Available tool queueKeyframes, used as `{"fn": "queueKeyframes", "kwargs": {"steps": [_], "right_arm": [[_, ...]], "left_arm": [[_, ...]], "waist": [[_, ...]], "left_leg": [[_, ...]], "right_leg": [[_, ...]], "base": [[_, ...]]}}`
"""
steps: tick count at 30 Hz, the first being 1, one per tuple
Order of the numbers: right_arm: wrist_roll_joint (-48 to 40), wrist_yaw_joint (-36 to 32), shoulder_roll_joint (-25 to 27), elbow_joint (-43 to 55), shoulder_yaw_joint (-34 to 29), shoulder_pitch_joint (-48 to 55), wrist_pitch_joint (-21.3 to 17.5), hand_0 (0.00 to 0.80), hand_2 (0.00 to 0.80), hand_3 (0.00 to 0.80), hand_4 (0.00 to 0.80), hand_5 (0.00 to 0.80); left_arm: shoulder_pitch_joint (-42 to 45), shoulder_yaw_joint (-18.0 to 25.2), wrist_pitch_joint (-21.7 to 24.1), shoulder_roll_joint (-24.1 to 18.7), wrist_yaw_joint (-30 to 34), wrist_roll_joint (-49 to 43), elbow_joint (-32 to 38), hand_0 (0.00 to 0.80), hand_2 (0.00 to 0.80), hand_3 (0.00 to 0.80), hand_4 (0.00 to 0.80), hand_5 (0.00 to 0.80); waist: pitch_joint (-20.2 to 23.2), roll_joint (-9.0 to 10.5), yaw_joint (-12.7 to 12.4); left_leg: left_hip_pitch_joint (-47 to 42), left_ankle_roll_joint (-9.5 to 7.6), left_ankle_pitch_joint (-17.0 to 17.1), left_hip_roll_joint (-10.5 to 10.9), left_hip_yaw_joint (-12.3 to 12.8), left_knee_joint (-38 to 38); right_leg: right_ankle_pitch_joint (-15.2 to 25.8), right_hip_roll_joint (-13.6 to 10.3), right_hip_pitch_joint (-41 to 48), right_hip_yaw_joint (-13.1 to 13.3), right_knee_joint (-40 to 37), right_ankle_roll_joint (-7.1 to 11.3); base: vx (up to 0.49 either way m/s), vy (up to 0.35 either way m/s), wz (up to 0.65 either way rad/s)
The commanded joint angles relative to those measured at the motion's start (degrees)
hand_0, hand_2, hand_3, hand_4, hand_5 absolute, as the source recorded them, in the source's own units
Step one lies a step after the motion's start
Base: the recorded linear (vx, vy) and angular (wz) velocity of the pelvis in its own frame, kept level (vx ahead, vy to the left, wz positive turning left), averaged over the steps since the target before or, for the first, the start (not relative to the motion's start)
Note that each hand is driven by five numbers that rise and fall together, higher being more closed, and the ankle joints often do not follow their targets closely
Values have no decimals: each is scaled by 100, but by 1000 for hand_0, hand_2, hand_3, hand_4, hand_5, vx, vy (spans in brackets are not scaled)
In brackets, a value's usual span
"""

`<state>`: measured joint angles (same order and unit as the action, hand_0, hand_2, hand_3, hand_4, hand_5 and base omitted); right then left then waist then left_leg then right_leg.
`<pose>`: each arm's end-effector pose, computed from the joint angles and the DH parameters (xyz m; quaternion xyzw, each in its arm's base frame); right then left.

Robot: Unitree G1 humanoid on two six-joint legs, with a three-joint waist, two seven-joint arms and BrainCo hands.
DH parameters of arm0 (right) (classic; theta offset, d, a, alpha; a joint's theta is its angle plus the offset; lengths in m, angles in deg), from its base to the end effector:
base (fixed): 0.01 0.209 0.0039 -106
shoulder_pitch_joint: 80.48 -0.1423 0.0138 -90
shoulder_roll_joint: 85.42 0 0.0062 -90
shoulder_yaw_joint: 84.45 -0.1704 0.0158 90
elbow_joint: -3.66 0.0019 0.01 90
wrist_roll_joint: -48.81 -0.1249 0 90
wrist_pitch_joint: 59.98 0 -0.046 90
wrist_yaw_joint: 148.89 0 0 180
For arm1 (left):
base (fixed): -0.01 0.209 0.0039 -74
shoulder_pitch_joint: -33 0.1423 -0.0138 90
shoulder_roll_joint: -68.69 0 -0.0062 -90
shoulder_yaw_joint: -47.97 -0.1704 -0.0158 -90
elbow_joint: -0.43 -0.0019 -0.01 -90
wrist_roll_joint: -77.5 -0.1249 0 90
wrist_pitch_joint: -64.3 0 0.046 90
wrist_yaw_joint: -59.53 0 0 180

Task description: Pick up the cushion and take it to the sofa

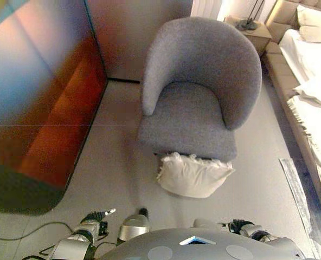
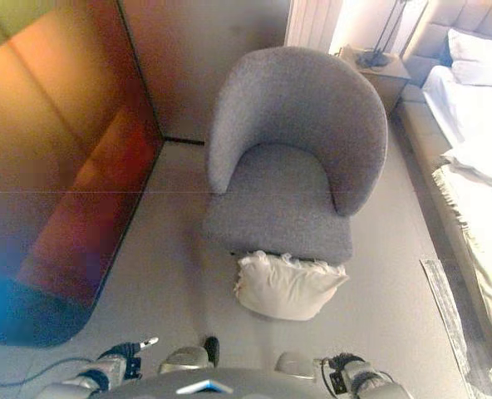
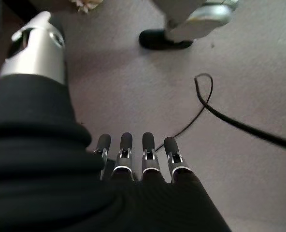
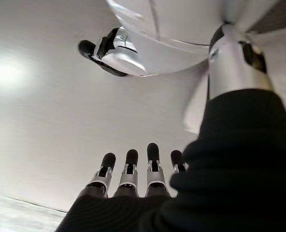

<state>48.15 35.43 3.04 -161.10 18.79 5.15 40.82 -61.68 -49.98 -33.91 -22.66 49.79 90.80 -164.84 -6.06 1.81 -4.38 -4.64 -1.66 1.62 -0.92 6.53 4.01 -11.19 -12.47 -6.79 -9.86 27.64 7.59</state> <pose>0.0725 -0.2224 -0.0901 -0.1960 0.6448 -0.0303 0.7382 0.0755 0.2411 -0.0843 0.1182 0.6187 0.1717 0.7575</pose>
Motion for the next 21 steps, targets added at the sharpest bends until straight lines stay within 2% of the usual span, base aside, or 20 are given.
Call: {"fn": "queueKeyframes", "kwargs": {"steps": [1,5,8,10,16,19,21], "right_arm": [[-33,46,53,161,176,-228,-105,0,0,0,0,0],[16,3,70,246,145,-157,-175,0,0,0,0,0],[248,-47,79,172,26,-32,-201,0,0,0,0,0],[395,-145,97,90,8,28,-191,0,0,0,0,0],[346,-252,158,15,92,-66,-56,0,0,0,0,0],[65,-28,275,134,294,-436,186,0,0,0,0,0],[-120,186,374,188,322,-605,304,0,0,0,0,0]], "left_arm": [[-247,10,-153,-67,-99,186,-38,0,0,0,0,0],[-151,28,-64,-17,-147,218,-72,0,0,0,0,0],[37,120,27,27,-255,219,-123,0,0,0,0,0],[136,195,59,56,-357,208,-161,0,0,0,0,0],[178,270,152,135,-512,99,-187,0,0,0,0,0],[-72,41,373,275,-518,336,-48,0,0,0,0,0],[-228,-121,542,355,-462,452,57,0,0,0,0,0]], "waist": [[-205,-98,31],[-252,-20,187],[-171,0,255],[-91,39,243],[-71,42,181],[-372,-49,165],[-600,-142,172]], "left_leg": [[511,51,-437,-81,33,-510],[257,162,-609,-122,197,-428],[49,186,-706,-197,169,-394],[-42,212,-719,-246,164,-392],[-7,443,-674,-538,37,-639],[651,560,-714,-518,-180,-1455],[985,631,-523,-478,-276,-1728]], "right_leg": [[1067,36,-4,-389,-1215,-100],[1555,-203,13,-268,-2151,84],[1480,-184,206,-126,-2351,122],[1391,-137,460,-183,-2547,127],[1093,109,837,-269,-2629,-109],[1053,70,411,-246,-2398,-264],[1074,63,250,-241,-2376,-327]], "base": [[79,-129,-23],[180,-112,-15],[241,-114,4],[272,-184,4],[173,-217,12],[-159,-81,23],[-166,12,12]]}}
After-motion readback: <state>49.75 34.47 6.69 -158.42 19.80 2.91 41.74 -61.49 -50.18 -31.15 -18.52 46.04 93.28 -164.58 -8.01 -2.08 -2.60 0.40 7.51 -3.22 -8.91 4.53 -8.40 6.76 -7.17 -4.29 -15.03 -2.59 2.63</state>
